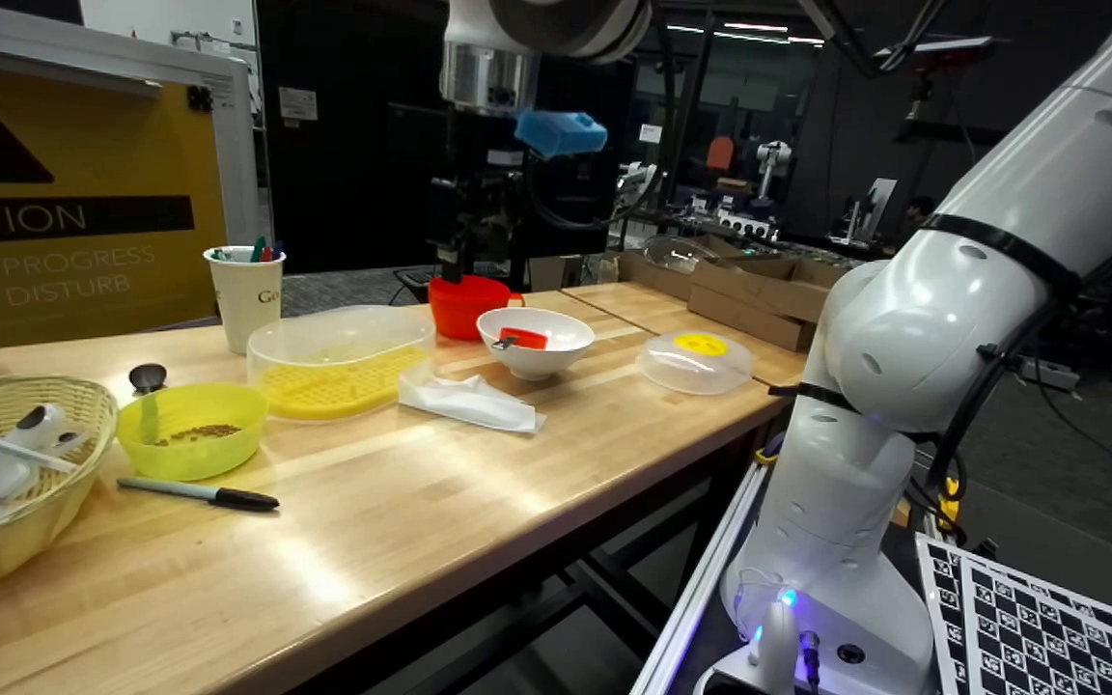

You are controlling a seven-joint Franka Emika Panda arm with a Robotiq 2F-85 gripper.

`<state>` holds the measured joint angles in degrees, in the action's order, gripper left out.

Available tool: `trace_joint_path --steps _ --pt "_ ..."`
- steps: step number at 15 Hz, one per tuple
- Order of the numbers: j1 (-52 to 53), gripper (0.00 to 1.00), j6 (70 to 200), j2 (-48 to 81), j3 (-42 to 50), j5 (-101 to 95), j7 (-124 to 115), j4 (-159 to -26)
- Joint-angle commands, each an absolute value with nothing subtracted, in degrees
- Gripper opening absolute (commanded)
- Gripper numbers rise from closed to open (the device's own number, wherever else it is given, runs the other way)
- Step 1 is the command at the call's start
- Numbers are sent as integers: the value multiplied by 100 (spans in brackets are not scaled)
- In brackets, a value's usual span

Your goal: Use the white napkin to wipe the yellow container.

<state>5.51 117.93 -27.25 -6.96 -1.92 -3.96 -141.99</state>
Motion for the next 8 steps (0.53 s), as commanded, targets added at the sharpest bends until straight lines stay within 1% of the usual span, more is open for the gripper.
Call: trace_joint_path --steps 1,8 --pt "663 100 11841 -2685 -773 -103 -445 -14354" --pt "846 100 12106 -2514 -1147 -243 -723 -14602"
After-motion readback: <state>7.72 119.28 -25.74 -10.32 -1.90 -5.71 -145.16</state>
